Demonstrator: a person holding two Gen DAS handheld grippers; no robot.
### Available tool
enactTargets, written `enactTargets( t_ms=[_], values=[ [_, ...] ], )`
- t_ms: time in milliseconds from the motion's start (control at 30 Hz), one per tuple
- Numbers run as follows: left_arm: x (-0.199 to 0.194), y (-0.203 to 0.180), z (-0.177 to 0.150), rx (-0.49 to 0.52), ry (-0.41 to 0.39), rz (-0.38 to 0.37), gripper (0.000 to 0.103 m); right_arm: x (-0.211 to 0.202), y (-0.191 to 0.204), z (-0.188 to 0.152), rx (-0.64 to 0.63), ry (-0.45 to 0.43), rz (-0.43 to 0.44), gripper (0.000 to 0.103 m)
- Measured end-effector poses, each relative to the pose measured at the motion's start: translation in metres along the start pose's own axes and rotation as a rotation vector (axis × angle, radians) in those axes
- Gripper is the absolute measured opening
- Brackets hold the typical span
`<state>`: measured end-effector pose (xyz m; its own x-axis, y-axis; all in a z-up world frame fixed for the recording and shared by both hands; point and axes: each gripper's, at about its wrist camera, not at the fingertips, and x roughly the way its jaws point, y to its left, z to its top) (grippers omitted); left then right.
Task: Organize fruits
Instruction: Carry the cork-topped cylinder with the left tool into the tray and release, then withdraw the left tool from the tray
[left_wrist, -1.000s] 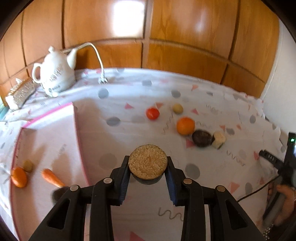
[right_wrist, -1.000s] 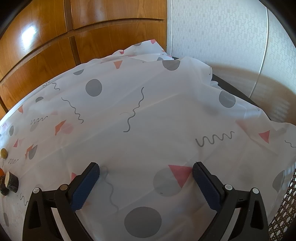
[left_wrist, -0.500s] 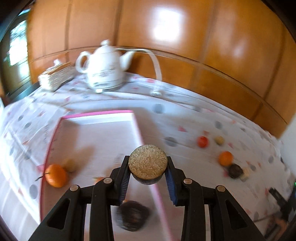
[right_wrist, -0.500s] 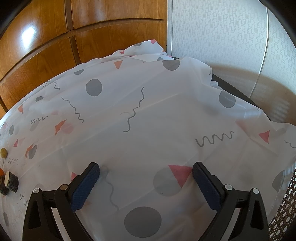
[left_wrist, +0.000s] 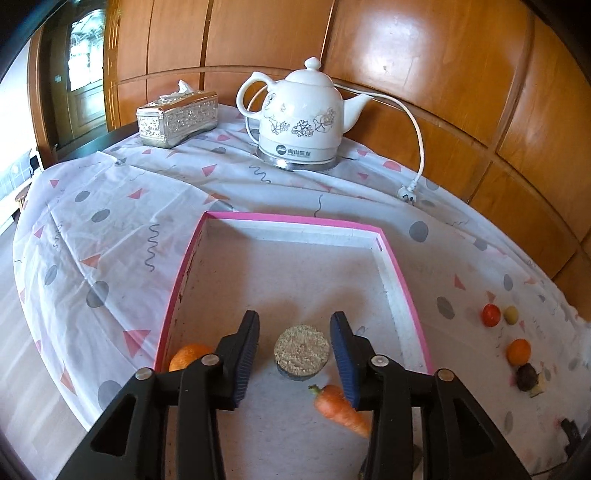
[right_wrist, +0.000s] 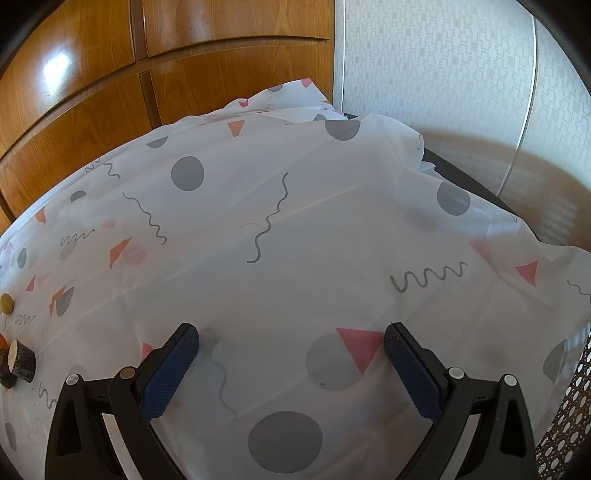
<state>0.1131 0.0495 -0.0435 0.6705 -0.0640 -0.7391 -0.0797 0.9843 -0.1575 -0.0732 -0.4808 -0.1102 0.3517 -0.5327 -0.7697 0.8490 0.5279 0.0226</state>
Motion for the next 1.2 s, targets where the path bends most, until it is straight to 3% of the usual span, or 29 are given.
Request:
enactTargets(
  t_ms=[633, 1200],
  values=[
    [-0.038, 0.019, -0.035, -0.028, -0.042, 0.077, 0.077, 0.0, 0.001, 0.0, -0.001, 0.001, -0.002, 0.102],
    [-0.05, 0.028, -0.047, -0.037, -0.038, 0.08, 0.085, -0.001, 0.002, 0.001, -0.022, 0.028, -0.018, 0.101]
  ],
)
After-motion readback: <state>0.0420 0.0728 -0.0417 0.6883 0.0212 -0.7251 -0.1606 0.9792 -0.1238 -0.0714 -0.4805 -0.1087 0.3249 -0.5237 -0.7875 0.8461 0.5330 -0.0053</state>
